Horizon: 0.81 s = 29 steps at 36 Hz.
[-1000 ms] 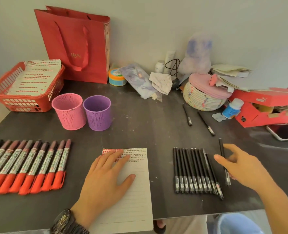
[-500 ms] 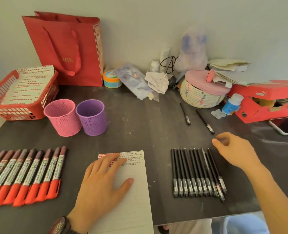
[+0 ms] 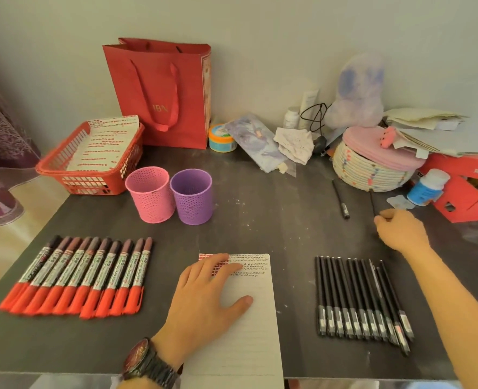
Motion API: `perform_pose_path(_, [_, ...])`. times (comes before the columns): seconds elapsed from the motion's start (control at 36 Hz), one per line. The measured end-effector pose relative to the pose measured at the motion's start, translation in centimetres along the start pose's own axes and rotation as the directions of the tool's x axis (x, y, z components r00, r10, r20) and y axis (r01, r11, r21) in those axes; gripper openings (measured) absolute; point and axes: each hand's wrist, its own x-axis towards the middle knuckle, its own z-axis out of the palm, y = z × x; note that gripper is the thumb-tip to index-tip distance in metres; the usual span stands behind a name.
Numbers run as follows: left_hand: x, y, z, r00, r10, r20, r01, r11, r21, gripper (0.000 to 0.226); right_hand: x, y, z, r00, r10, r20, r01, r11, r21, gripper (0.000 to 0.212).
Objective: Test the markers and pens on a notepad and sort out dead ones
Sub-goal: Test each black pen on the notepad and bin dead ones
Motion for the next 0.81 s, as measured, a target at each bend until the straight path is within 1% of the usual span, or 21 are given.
perform_pose_path(0.03, [0.0,0.0,0.0,1.000,0.007,0.013,-0.007,1.000,0.005,0.070,-1.1,0.0,-0.2,1.000,0.003,-0.009,-0.002,0.987,0.161,0.037])
perform_pose_path(0.06, [0.1,0.1,-0.1,1.000,0.010,0.020,-0.010,1.000,0.006,0.070,-2.4,-0.1,-0.3,1.000,-0.001,-0.006,0.003,0.941,0.339,0.034])
perform_pose_path(0.08, [0.1,0.1,-0.2,1.000,0.017,0.024,-0.017,1.000,0.009,0.070,-4.0,-0.4,-0.4,1.000,-0.018,0.003,0.014,0.864,0.503,0.029])
perform_pose_path(0.14, [0.1,0.4,-0.6,0.999,0.036,0.018,-0.036,0.999,0.013,0.070,-7.4,-1.1,-0.5,0.997,-0.080,0.017,0.042,0.687,0.725,0.016])
perform_pose_path(0.19, [0.1,1.0,-1.2,0.998,0.063,-0.023,-0.063,0.998,0.027,0.067,-11.3,-2.2,-0.2,0.988,-0.154,0.033,0.052,0.515,0.856,0.012])
perform_pose_path(0.22, [0.2,1.3,-1.6,0.996,0.079,-0.045,-0.077,0.996,0.037,0.065,-13.1,-2.6,0.0,0.980,-0.192,0.047,0.044,0.449,0.893,0.010])
perform_pose_path(0.25, [0.5,1.8,-1.9,0.989,0.114,-0.093,-0.112,0.993,0.030,0.062,-14.6,-3.1,0.3,0.974,-0.220,0.055,0.038,0.401,0.915,0.009])
perform_pose_path(0.28, [0.5,2.5,-2.3,0.981,0.137,-0.137,-0.140,0.990,-0.015,0.058,-16.2,-3.6,0.8,0.967,-0.248,0.064,0.035,0.375,0.926,0.012])
perform_pose_path(0.31, [0.1,3.2,-2.4,0.973,0.159,-0.170,-0.175,0.981,-0.084,0.055,-17.8,-4.1,1.4,0.955,-0.286,0.074,0.039,0.372,0.927,0.019])
perform_pose_path(0.33, [-0.5,4.0,-2.8,0.976,0.157,-0.151,-0.181,0.971,-0.155,0.054,-19.4,-4.5,1.9,0.946,-0.310,0.096,0.029,0.376,0.926,0.025])
perform_pose_path(0.36, [-1.2,4.8,-2.7,0.974,0.174,-0.147,-0.202,0.959,-0.199,0.053,-21.0,-4.5,2.2,0.934,-0.340,0.108,0.032,0.382,0.924,0.026])
perform_pose_path(0.39, [-1.1,5.5,-2.8,0.977,0.186,-0.106,-0.207,0.951,-0.231,0.052,-21.9,-4.6,2.6,0.920,-0.376,0.114,0.048,0.396,0.917,0.025])
perform_pose_path(0.42, [-3.1,4.3,-1.7,0.988,0.147,-0.038,-0.151,0.943,-0.296,0.049,-23.5,-5.3,4.8,0.884,-0.422,0.202,0.016,0.459,0.888,0.024])
perform_pose_path(0.44, [-4.5,3.6,-1.0,0.990,0.135,0.038,-0.114,0.935,-0.336,0.044,-24.9,-5.9,6.4,0.854,-0.449,0.264,-0.015,0.486,0.874,0.022])
perform_pose_path(0.47, [-4.7,3.8,-0.5,0.983,0.171,0.065,-0.136,0.921,-0.366,0.038,-25.6,-5.9,6.5,0.854,-0.445,0.271,-0.024,0.486,0.874,0.021])
perform_pose_path(0.5, [-4.9,3.8,-0.1,0.983,0.169,0.070,-0.134,0.926,-0.354,0.032,-26.2,-5.9,6.6,0.859,-0.434,0.273,-0.024,0.498,0.867,0.018])
perform_pose_path(0.53, [-5.0,3.8,-0.1,0.987,0.151,0.057,-0.121,0.926,-0.358,0.030,-26.3,-6.1,6.9,0.863,-0.432,0.262,-0.002,0.517,0.856,0.015])
perform_pose_path(0.58, [-4.9,3.6,-0.2,0.992,0.126,0.017,-0.111,0.926,-0.360,0.037,-26.4,-6.8,7.1,0.882,-0.426,0.204,0.067,0.539,0.839,0.011])
perform_pose_path(0.67, [-4.5,3.2,-0.2,0.992,0.095,-0.082,-0.117,0.939,-0.324,0.051,-26.0,-7.4,7.4,0.879,-0.436,0.192,0.100,0.563,0.820,0.015])
perform_pose_path(0.75, [-4.0,3.2,-0.5,0.976,0.051,-0.211,-0.108,0.957,-0.268,0.060,-26.0,-7.9,7.4,0.863,-0.464,0.199,0.078,0.512,0.855,0.021])
perform_pose_path(0.81, [-3.6,3.3,-0.6,0.972,-0.022,-0.232,-0.045,0.959,-0.281,0.069,-25.6,-7.9,7.4,0.874,-0.449,0.183,0.063,0.480,0.875,0.022])
